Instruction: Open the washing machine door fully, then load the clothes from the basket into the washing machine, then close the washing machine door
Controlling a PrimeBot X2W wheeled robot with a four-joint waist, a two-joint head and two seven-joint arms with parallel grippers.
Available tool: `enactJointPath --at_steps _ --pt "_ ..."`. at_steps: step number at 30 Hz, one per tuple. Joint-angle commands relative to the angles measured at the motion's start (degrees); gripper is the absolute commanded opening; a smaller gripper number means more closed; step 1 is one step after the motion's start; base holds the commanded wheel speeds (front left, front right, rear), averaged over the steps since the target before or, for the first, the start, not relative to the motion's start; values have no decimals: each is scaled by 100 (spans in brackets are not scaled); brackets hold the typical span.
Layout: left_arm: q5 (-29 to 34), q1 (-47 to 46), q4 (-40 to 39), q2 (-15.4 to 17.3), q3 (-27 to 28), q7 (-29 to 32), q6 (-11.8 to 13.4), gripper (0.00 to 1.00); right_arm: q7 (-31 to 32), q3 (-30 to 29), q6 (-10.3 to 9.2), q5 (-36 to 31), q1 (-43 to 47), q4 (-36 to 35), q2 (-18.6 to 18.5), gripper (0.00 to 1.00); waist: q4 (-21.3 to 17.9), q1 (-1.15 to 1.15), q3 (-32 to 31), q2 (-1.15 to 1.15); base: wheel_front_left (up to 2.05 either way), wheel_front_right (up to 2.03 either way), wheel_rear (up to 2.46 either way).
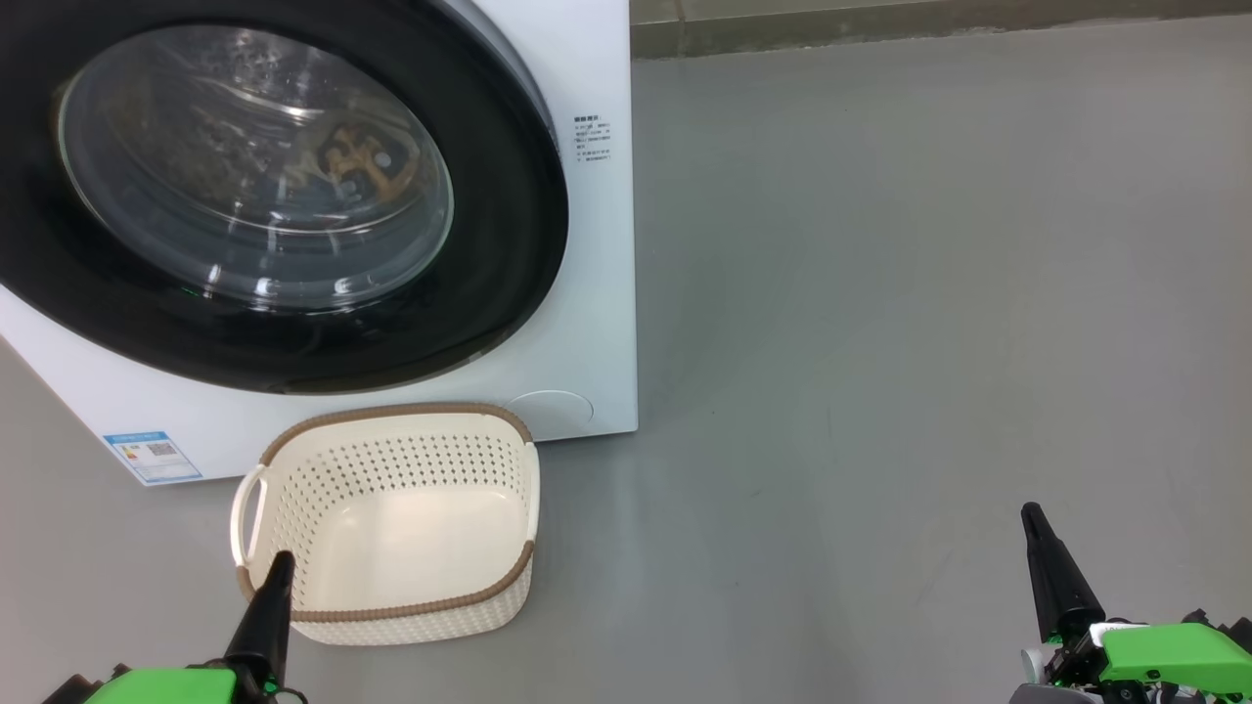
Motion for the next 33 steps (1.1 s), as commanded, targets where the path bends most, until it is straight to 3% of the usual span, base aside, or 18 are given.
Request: enactJointPath --at_steps 1,33 --pt "-18 -237 -159 68 208 32 -17 0 44 155 -5 21 -255 -141 -70 0 0 0 0 0 0 0 0" --pt "-14 -237 -159 65 212 36 -17 0 44 155 -5 21 -255 -141 -70 0 0 0 0 0 0 0 0"
